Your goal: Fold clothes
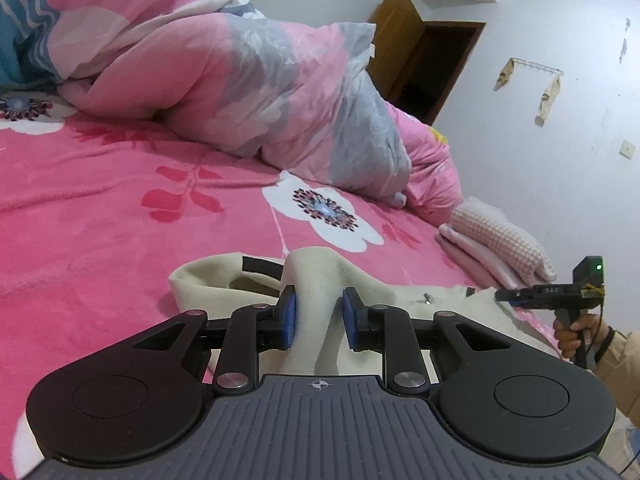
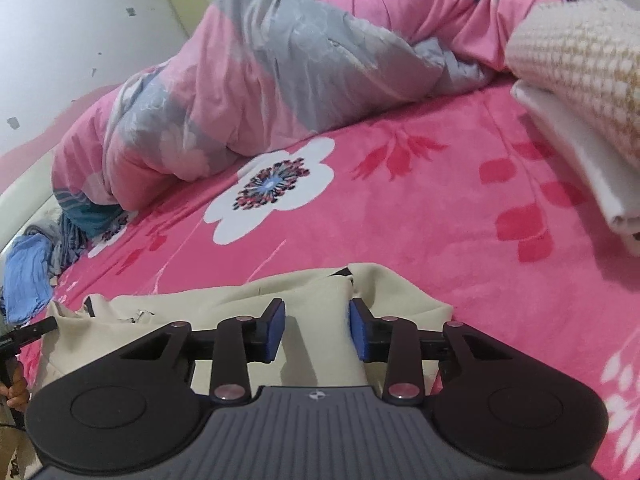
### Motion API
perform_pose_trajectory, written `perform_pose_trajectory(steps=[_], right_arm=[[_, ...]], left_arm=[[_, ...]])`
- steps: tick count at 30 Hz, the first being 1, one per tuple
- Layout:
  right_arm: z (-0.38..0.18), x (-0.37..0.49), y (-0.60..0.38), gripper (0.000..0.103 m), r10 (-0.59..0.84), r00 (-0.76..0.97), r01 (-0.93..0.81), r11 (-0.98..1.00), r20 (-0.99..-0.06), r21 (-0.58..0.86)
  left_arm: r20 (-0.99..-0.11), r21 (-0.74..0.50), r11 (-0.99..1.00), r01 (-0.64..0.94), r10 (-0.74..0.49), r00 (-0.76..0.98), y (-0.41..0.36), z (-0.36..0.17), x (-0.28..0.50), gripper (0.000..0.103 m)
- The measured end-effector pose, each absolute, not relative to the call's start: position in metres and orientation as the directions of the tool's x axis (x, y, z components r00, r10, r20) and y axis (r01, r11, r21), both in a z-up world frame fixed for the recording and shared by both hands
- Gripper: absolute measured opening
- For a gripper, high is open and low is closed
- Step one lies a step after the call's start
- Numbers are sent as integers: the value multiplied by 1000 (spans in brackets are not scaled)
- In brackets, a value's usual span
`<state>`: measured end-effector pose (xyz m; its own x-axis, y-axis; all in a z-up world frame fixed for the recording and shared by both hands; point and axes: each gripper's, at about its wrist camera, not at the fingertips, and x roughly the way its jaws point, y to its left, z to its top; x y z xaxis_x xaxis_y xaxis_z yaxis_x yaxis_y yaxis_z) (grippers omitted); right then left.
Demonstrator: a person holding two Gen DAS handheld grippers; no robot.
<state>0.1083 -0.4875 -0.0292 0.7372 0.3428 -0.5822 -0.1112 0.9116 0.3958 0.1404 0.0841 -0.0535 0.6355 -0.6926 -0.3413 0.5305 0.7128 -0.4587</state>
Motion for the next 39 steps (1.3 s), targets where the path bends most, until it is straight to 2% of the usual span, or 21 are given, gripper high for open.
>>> perform_pose_trajectory(steps=[11,13,14,15,25,30,33,35,39], right_arm=[[-40,110,-490,36,444,725,-178,859,-526,479],[-39,110,-482,19,421,733,-179,877,-534,446],[-39,110,-479,9,409,738,-179,885,-537,429],[-36,107,-477,6,396,753,-180,892,-525,414],[-7,95,-474,5,310,860,-173,924,-404,340],[-11,108,-479,5,296,869,-150,921,-397,360],[-31,117,-483,5,282,853,-110,919,-439,378],[-41,120,-487,5,280,845,-87,913,-456,399],[-29,124,-487,5,286,866,-110,910,-411,400]], left_arm=[[-367,-474,742,475,-656,660,80,-60,144,22],[-394,-453,769,451,-627,672,75,-61,145,19],[-406,-435,786,440,-607,683,72,-61,145,12],[-412,-421,796,434,-594,691,71,-60,145,10],[-358,-350,812,467,-577,734,60,-26,157,6],[-400,-330,826,457,-561,725,50,-33,184,6],[-449,-340,840,423,-540,712,47,-50,194,6],[-446,-356,839,412,-540,714,50,-50,198,6],[-412,-348,836,425,-543,732,52,-35,204,6]])
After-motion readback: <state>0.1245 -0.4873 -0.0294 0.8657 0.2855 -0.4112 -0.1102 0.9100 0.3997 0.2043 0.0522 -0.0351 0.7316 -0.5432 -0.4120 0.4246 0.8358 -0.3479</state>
